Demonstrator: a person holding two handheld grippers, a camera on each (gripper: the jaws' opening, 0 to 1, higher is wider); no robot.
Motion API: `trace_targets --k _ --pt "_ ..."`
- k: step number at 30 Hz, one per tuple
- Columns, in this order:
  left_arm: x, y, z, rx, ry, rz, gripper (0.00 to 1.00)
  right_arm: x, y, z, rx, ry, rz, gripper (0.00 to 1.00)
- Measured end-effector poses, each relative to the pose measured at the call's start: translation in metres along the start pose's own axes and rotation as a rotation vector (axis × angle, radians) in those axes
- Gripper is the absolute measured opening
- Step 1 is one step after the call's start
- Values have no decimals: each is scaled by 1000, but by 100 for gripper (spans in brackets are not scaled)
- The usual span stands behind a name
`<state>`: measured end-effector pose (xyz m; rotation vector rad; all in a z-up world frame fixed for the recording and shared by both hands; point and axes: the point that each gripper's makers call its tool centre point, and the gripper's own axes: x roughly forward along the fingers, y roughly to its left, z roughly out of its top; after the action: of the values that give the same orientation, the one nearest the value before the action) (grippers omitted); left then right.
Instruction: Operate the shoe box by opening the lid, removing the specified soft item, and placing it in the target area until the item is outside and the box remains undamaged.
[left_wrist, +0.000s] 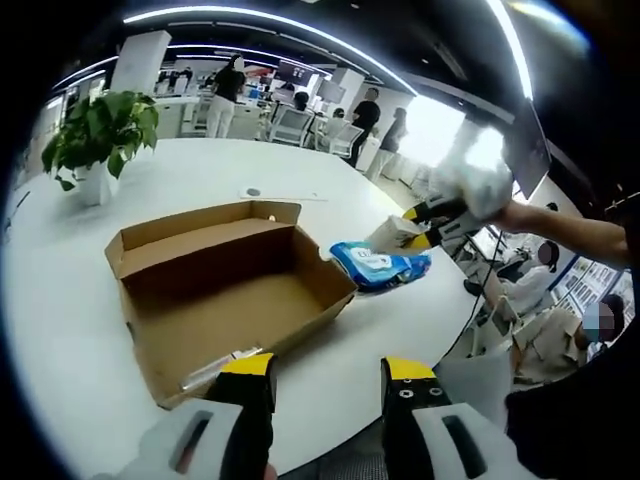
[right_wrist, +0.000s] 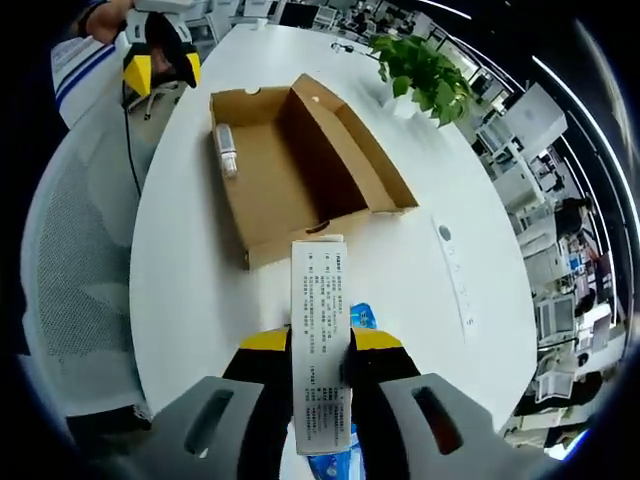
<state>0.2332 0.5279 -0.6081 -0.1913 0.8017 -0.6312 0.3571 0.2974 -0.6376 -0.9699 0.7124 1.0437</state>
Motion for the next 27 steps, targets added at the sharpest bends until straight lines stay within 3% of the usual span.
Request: trace_targets --k 16,27 --pt "19 -30 0 9 15 -2 42 -34 2 -103 73 76 -24 19" --pt "30 -45 0 -1 12 5 42 -48 -2 -154 122 114 -27 19"
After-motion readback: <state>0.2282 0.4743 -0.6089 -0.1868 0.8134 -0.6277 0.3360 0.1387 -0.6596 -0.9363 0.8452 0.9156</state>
